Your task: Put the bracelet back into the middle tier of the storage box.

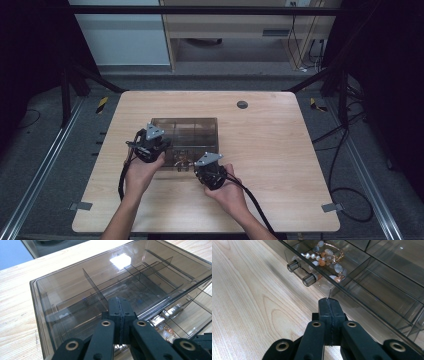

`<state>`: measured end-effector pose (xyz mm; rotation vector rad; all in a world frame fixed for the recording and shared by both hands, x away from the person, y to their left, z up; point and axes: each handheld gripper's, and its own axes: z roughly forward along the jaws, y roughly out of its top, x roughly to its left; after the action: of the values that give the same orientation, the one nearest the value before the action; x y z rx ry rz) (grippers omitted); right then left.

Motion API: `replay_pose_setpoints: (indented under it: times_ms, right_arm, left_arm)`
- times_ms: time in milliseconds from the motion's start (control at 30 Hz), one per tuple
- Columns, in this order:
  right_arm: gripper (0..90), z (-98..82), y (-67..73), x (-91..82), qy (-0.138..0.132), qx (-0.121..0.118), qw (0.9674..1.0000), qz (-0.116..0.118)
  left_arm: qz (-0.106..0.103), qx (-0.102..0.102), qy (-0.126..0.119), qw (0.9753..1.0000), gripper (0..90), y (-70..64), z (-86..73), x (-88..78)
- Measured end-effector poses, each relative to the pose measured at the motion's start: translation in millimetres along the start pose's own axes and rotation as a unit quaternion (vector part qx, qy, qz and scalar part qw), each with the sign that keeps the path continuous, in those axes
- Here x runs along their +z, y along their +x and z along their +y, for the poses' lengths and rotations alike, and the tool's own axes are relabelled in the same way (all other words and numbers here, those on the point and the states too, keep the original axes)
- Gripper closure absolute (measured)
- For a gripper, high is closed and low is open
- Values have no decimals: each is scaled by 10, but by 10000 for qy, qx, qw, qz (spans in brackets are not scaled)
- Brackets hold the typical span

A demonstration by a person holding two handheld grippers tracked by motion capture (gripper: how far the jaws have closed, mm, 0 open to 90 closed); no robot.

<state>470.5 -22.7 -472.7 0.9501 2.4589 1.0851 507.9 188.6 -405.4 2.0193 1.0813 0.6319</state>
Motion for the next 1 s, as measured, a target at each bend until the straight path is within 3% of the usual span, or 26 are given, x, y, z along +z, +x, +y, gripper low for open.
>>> replay_pose_setpoints:
  times_ms: [1000]
  right_arm:
    - [900,76,-93,41,2,41,10000,-70]
  left_arm:
    - [16,24,15,10000,897,-14,3,-2]
